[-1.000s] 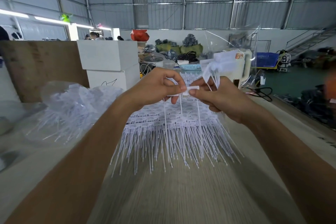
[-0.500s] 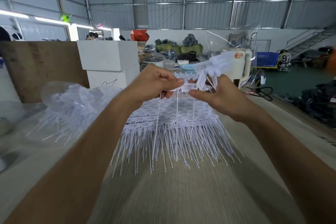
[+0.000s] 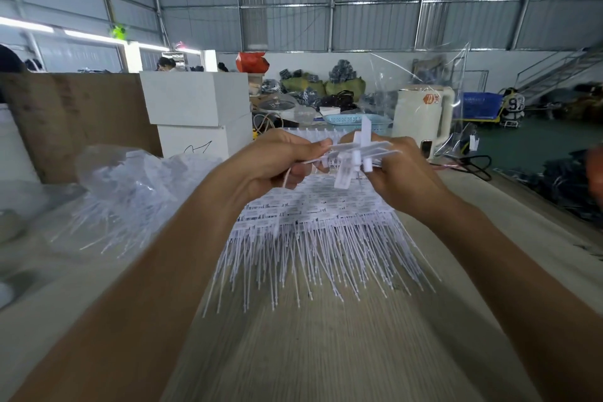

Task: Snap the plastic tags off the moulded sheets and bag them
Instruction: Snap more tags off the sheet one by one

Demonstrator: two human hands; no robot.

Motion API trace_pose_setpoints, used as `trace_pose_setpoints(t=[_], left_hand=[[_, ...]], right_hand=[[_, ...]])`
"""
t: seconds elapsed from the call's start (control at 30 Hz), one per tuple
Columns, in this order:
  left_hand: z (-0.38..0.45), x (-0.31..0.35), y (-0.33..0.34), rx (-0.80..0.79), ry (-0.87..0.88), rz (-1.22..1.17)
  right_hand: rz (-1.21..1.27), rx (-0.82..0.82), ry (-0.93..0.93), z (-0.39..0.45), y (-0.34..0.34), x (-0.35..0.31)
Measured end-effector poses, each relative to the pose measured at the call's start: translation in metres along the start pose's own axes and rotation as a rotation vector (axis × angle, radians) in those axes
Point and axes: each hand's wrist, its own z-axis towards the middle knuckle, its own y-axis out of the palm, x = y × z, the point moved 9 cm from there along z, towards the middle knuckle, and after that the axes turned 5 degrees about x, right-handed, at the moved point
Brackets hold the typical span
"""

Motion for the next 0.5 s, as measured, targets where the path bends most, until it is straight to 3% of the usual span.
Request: trace_pose_setpoints(t=[0.07,0.13,0.27,0.5], left_hand=[[0.002,0.004,-0.004,0.04,0.05,0.046],[0.001,0.011,-0.007,0.061,0.115,0.121],[-0.002,0.017,-0.004,0.001,0.18,0.185],[-0.006,0.022,0.004,-0.061,0.22,0.194]], right_hand=[[0.065,0.024,0.095,0.0,0.0,0.007],[0.159,-0.036,0.312,-0.003,0.01,0.025],[0.225,-0.043,0.562,-0.013,0.015,0.051],[0.292,-0.083,0.723,-0.025,0.021,0.059]])
